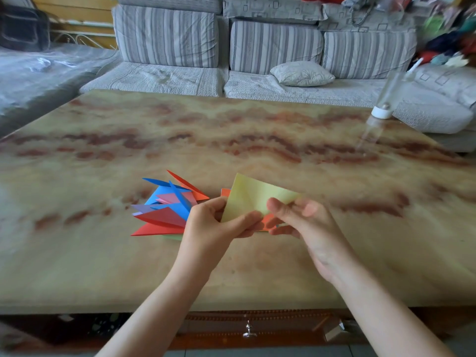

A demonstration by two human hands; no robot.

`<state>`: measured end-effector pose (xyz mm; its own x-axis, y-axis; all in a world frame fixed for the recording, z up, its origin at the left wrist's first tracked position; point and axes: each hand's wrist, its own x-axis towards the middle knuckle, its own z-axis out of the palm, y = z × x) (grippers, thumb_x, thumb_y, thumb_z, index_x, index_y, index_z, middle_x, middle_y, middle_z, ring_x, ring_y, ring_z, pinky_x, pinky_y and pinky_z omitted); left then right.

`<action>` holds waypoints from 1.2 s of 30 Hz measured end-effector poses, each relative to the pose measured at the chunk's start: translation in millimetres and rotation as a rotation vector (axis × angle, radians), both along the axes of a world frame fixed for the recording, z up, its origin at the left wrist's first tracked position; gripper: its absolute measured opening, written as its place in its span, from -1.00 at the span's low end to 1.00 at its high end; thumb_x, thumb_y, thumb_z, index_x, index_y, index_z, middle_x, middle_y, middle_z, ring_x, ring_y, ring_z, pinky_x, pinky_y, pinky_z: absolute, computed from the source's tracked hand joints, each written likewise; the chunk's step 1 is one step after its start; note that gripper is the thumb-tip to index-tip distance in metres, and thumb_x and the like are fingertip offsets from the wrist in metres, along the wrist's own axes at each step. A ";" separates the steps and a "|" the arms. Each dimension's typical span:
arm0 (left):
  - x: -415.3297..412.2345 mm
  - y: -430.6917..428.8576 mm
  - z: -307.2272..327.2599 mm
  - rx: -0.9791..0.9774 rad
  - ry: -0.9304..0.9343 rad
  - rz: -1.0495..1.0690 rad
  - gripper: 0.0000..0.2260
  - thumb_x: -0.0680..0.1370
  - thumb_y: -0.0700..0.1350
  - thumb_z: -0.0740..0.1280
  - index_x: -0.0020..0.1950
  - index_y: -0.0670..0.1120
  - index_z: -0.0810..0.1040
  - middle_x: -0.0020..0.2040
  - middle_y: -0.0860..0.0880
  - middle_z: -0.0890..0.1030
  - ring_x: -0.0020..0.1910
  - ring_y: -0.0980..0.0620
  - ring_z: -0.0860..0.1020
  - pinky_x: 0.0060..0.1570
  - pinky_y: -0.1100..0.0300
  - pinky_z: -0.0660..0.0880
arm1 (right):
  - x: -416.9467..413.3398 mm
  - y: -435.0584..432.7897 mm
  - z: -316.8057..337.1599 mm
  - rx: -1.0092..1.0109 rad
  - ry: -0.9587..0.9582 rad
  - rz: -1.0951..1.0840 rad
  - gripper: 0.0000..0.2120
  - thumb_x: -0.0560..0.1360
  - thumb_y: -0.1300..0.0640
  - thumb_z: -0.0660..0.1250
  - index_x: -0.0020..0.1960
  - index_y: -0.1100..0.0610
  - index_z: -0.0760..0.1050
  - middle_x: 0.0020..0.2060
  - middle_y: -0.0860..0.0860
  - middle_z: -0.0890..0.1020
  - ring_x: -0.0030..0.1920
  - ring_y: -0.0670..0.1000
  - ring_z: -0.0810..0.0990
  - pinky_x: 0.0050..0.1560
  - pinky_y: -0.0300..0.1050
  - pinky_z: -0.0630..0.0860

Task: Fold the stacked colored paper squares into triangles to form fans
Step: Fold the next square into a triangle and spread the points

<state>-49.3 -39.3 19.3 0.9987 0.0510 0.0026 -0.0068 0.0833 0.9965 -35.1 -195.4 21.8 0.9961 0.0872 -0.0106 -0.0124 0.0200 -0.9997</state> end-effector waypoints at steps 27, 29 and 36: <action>-1.6 -8.5 0.7 -0.054 -0.106 0.103 -0.94 0.41 -0.31 0.46 -0.21 -0.20 0.61 -0.30 -0.09 0.69 -0.30 0.05 0.69 -0.32 0.35 0.54 | 6.2 10.5 -3.1 0.438 0.109 -0.154 -0.97 0.27 0.20 0.40 -0.31 0.16 0.58 -0.47 0.02 0.51 -0.50 -0.11 0.45 -0.43 -0.33 0.41; -1.4 -4.7 -0.8 -0.064 -0.093 0.115 -0.95 0.41 -0.31 0.46 -0.18 -0.24 0.61 -0.29 -0.10 0.69 -0.29 0.04 0.69 -0.30 0.33 0.55 | 11.4 3.8 -0.8 0.467 0.090 -0.205 -0.94 0.30 0.21 0.38 -0.32 0.14 0.64 -0.42 0.01 0.58 -0.50 -0.13 0.46 -0.45 -0.35 0.41; -0.1 4.7 1.8 -0.086 -0.068 0.151 -0.95 0.41 -0.30 0.45 -0.17 -0.24 0.61 -0.30 -0.09 0.70 -0.29 0.06 0.68 -0.32 0.36 0.53 | 16.7 -14.2 1.0 0.475 0.154 -0.228 -0.91 0.45 0.14 0.35 -0.17 0.11 0.61 -0.33 -0.04 0.63 -0.43 -0.12 0.51 -0.41 -0.29 0.48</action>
<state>-49.4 -34.6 21.1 0.9774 0.2031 0.0590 -0.0928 0.1614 0.9825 -18.4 -209.7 22.8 0.9804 -0.1000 -0.1697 -0.1003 0.4883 -0.8669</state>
